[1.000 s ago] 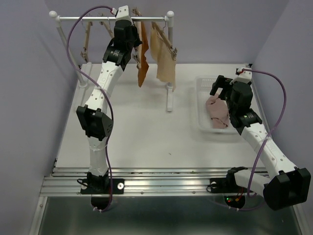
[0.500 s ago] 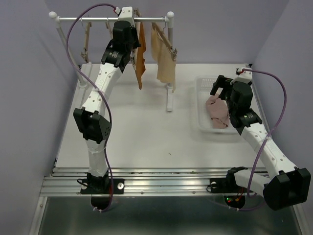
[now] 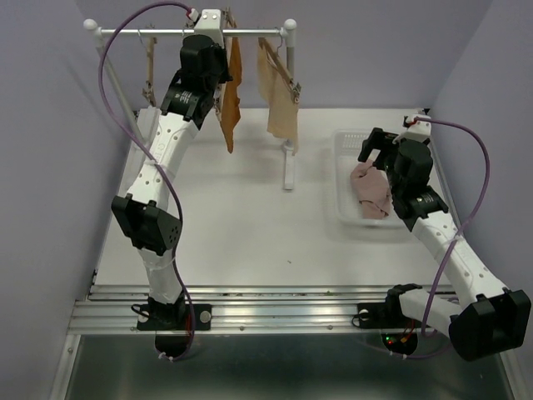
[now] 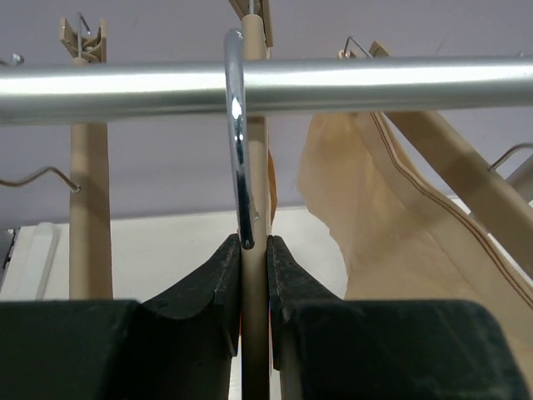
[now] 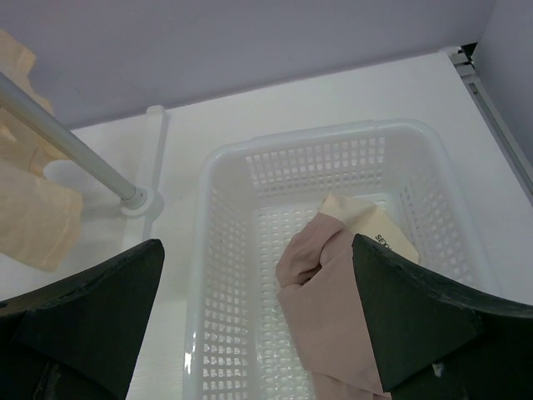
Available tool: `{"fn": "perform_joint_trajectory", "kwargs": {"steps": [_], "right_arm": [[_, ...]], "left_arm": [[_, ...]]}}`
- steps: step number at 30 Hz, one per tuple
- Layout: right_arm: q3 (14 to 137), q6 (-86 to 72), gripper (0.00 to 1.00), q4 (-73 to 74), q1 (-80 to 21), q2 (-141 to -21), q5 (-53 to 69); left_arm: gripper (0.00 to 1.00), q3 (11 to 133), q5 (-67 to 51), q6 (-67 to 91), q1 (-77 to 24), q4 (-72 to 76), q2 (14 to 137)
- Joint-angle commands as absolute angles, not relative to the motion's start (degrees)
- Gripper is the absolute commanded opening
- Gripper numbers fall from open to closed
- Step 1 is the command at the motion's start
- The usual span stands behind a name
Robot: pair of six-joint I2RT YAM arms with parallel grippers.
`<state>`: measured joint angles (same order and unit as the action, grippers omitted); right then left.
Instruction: Remove the underwear clipped to the hanger
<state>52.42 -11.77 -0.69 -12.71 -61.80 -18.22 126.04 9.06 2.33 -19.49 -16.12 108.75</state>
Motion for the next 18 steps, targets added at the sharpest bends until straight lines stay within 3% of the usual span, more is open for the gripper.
{"fn": "perform_joint_trajectory", "kwargs": {"steps": [1,10,14,18], "right_arm": [[52.82,-11.16,1.00,-3.43,-12.30,-60.12,-17.84],[53.00,-8.28,1.00,-3.43,-12.30,-60.12,-13.02],[53.09,-2.56,1.00,-2.90,-12.30,-60.20,-1.11],[53.61,5.00,1.00,-0.71,-12.30,-60.91,14.74]], "left_arm": [[0.00,122.36,8.79,0.26,-20.13,-12.48,103.28],[0.00,111.90,8.61,-1.93,-21.09,-11.25,96.43],[0.00,103.73,8.61,-3.68,-23.02,-9.67,91.59],[0.00,87.43,8.26,-3.35,-25.21,-7.56,83.60]]}}
